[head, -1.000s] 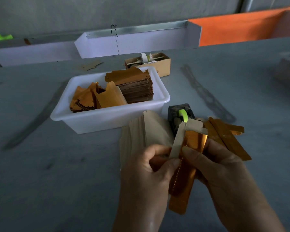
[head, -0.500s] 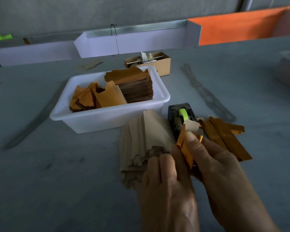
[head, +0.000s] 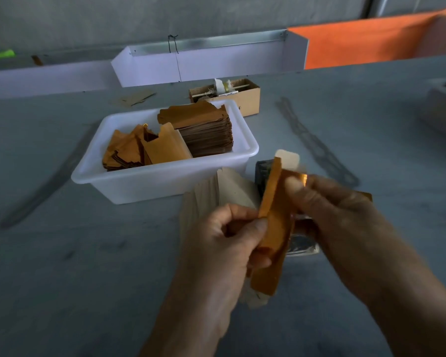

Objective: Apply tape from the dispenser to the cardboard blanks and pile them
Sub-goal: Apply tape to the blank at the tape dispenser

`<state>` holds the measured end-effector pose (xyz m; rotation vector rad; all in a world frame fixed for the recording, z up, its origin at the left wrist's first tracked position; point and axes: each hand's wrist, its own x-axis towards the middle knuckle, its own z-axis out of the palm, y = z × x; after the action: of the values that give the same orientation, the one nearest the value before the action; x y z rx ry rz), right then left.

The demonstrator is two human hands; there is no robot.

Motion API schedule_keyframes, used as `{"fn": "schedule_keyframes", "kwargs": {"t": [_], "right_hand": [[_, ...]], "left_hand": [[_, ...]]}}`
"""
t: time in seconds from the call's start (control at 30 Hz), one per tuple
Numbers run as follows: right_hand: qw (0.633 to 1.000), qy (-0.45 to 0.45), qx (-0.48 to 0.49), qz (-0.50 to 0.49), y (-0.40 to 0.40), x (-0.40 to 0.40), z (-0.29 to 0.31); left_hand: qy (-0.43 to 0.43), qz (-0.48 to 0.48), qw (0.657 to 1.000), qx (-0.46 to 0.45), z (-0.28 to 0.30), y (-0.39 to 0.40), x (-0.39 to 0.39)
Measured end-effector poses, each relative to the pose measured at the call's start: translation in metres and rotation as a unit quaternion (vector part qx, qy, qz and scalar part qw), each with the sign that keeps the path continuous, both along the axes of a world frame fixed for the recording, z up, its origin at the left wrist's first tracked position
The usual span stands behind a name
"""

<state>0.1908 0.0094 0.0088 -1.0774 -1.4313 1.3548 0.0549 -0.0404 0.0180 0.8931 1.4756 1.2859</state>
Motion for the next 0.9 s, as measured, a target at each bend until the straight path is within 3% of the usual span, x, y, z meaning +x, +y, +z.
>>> {"fn": "schedule_keyframes", "kwargs": {"t": [0.13, 0.37, 0.67, 0.9], "right_hand": [[0.979, -0.113, 0.033, -0.166, 0.018, 0.026, -0.002], [0.976, -0.189, -0.035, -0.097, 0.012, 0.027, -0.023], [0.973, -0.206, -0.042, -0.098, 0.018, 0.020, -0.030], [0.979, -0.133, -0.018, -0.151, 0.014, 0.010, -0.034]], "left_hand": [[0.005, 0.045, 0.999, 0.008, -0.003, 0.003, -0.010], [-0.003, 0.052, 0.999, 0.000, -0.010, 0.003, -0.006], [0.018, 0.052, 0.998, -0.007, -0.015, 0.006, 0.000], [0.026, 0.047, 0.998, -0.013, -0.015, 0.006, 0.000]]}}
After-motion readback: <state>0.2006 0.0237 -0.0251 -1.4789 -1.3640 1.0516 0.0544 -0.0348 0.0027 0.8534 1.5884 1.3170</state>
